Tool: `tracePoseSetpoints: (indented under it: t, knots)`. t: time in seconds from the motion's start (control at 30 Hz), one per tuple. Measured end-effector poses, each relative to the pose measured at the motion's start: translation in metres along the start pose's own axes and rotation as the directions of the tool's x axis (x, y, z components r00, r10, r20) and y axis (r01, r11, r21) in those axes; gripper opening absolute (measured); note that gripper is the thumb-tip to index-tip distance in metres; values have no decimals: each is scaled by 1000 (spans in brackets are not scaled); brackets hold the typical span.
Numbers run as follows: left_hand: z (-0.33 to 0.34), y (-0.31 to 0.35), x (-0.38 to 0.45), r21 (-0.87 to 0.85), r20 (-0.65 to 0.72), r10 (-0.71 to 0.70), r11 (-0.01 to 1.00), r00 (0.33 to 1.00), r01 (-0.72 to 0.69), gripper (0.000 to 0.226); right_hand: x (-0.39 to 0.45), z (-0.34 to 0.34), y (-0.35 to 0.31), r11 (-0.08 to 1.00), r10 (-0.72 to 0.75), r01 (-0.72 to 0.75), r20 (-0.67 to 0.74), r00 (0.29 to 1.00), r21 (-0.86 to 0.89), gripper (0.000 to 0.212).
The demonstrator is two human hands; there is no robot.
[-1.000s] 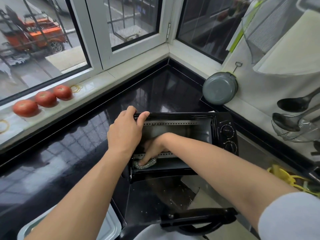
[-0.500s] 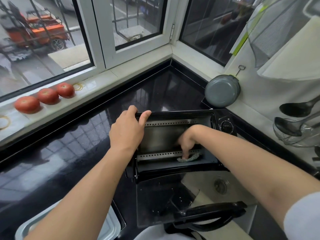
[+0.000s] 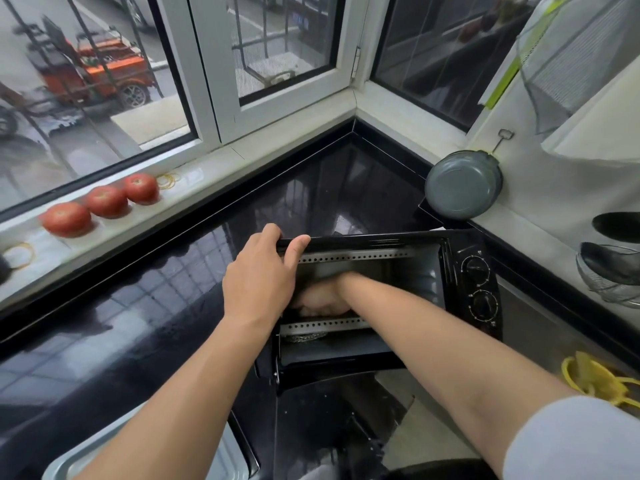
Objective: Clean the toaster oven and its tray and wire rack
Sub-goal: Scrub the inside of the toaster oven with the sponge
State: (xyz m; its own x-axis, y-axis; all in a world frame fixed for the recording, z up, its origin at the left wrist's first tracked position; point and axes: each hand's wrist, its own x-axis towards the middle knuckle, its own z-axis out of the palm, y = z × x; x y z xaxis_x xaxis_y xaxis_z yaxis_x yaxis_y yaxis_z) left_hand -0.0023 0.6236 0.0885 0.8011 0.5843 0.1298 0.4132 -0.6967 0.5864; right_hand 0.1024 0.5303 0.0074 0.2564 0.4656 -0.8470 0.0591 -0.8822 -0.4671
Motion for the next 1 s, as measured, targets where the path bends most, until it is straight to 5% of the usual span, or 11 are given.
tracePoseSetpoints:
  t: [0.2, 0.33, 0.47, 0.83, 1.0]
  knots:
    - [0, -1, -3, 8, -22, 2, 1000, 1000, -1, 51, -11, 0, -4, 879, -90, 73, -15, 996, -470, 44]
    - [0, 0, -2, 11, -4, -15, 1000, 1000, 15, 51, -24, -30, 27, 725, 234, -237, -92, 968, -647, 52]
    - [2, 1, 3, 2, 11, -33, 999, 999, 33, 52, -33, -44, 50, 735, 308, -385, -230, 923, -559, 53]
    - [-1, 0, 19, 2, 109, 27, 1000, 994, -28, 50, -32, -37, 59, 817, 233, -332, -256, 938, -472, 50]
    - [-1, -2, 19, 2, 110, 28, 1000, 993, -29, 49, -23, -24, 44, 941, 144, -252, -409, 901, -223, 45]
